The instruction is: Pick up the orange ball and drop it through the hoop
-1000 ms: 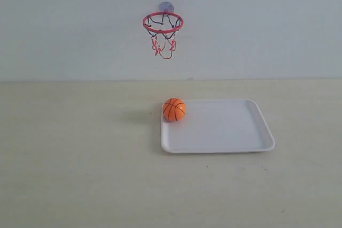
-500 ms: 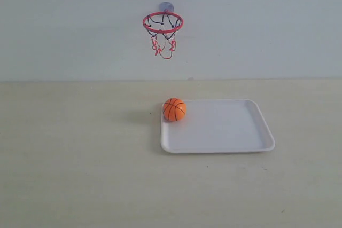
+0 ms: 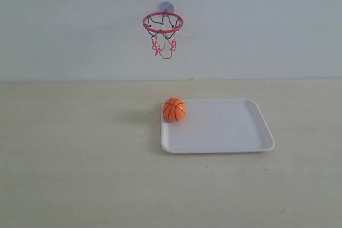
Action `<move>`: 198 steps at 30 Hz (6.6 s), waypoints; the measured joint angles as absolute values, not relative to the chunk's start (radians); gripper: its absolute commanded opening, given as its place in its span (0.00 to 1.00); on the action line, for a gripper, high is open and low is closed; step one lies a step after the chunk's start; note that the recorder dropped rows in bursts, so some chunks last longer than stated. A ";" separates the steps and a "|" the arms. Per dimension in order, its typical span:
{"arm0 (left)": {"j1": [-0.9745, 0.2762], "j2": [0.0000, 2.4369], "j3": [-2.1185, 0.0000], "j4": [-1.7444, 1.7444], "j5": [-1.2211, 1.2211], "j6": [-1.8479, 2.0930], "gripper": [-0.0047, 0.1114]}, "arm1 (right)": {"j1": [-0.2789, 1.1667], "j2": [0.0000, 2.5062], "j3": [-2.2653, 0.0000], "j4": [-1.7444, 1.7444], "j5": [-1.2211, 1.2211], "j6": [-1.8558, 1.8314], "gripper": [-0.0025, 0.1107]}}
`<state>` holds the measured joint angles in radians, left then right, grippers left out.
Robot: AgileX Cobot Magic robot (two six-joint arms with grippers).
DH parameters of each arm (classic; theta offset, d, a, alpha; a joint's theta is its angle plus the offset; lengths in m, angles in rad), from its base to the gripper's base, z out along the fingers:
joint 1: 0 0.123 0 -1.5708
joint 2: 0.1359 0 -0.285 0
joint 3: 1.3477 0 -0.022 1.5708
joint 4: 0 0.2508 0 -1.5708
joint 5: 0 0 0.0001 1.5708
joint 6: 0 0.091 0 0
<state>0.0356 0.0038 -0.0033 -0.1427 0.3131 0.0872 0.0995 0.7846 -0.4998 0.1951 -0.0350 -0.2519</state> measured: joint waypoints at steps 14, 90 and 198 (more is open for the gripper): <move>0.036 0.004 -0.003 -0.143 0.313 0.087 0.08 | 0.100 1.346 -0.725 0.207 -0.100 0.089 0.02; 0.036 0.004 -0.003 -0.143 0.313 0.087 0.08 | 0.420 2.366 -1.778 0.750 0.419 -0.498 0.65; 0.036 0.004 -0.003 -0.143 0.313 0.087 0.08 | 0.282 2.503 -2.320 1.735 0.609 -1.793 0.02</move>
